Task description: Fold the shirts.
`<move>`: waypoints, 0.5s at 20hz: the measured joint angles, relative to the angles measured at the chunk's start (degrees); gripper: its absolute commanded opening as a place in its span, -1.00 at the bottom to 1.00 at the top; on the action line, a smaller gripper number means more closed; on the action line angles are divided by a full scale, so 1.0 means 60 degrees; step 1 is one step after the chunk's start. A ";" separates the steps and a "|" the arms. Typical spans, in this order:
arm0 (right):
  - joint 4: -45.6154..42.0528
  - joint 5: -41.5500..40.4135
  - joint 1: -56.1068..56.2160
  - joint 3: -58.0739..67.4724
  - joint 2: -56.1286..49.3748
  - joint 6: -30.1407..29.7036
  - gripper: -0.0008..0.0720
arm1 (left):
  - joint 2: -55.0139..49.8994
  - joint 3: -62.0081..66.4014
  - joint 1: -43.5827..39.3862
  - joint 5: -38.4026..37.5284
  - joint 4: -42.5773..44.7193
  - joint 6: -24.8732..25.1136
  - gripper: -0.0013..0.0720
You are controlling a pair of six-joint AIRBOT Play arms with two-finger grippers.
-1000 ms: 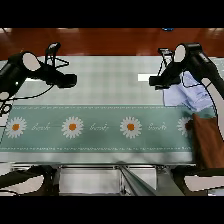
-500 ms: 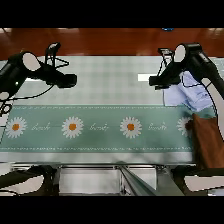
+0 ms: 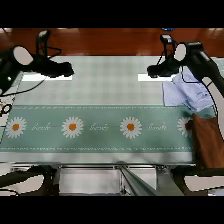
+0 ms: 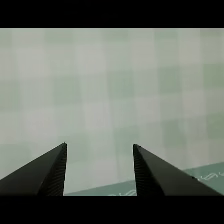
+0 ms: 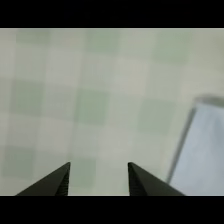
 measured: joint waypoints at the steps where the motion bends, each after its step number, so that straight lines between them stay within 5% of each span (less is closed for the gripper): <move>1: -0.0521 -0.0015 -0.0069 0.0208 0.0029 -0.0029 0.17 | 0.0047 0.0229 0.0244 -0.0178 0.0007 0.0025 0.42; 6: -0.2401 0.0514 -0.1792 0.0634 0.0495 0.0208 0.17 | 0.1330 -0.0011 0.1457 -0.0860 0.0044 0.0364 0.42; 10: -0.1355 0.0594 -0.3869 -0.0022 0.0721 0.0412 0.17 | 0.2922 -0.1759 0.1716 -0.0929 -0.0189 0.0459 0.42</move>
